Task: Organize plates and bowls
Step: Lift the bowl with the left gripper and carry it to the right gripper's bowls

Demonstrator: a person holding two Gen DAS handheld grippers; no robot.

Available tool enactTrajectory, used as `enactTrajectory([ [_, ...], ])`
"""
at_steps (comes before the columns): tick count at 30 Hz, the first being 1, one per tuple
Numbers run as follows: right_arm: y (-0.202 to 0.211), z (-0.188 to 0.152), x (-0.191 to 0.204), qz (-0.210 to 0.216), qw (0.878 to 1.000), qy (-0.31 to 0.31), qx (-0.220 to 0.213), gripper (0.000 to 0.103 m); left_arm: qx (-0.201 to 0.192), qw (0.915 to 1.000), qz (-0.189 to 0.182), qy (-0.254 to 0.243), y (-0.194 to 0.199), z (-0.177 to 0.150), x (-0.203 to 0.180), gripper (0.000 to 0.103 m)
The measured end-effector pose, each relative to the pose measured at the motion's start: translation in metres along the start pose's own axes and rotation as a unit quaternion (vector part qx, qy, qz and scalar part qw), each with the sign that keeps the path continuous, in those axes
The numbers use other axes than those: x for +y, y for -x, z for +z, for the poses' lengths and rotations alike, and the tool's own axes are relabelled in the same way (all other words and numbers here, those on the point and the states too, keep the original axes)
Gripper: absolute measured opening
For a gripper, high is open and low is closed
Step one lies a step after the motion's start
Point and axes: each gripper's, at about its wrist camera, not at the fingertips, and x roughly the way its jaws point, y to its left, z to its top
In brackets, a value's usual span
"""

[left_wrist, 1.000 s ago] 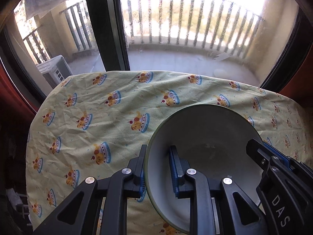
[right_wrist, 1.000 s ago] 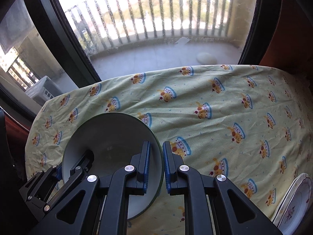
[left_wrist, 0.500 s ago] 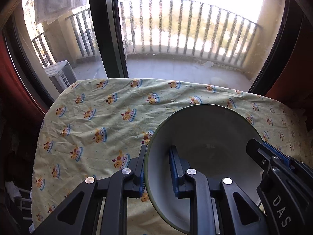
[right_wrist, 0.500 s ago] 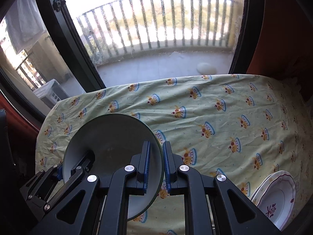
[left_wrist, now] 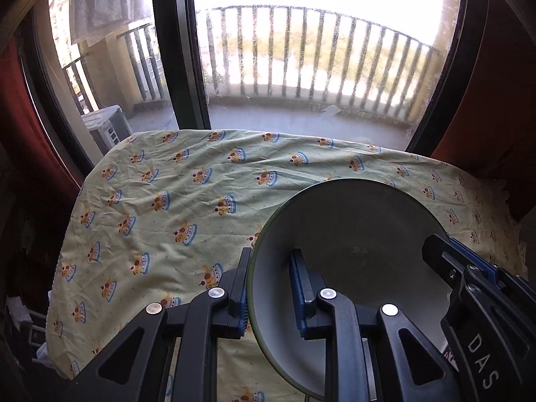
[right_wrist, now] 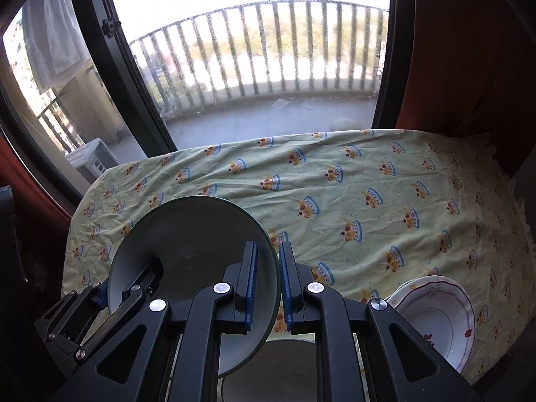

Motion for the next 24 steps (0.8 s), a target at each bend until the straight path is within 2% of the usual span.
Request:
enactTrajectory([
  [11,0.037,-0.033,-0.034,0.003,1.000,0.006,-0.012,0.016,-0.008,0.9999,-0.001,-0.015,0.032,-0.036,-0.030,0.019],
  [20,0.042,-0.057,-0.055,0.002,1.000,0.009,0.001,0.016,0.010,0.9998,-0.006,-0.016,0.031,-0.060,-0.043,0.019],
  [24,0.035,-0.067,-0.061,0.002,1.000,0.018,0.021,0.016,0.016,0.9997,0.001,-0.018,0.026,-0.072,-0.048,0.019],
])
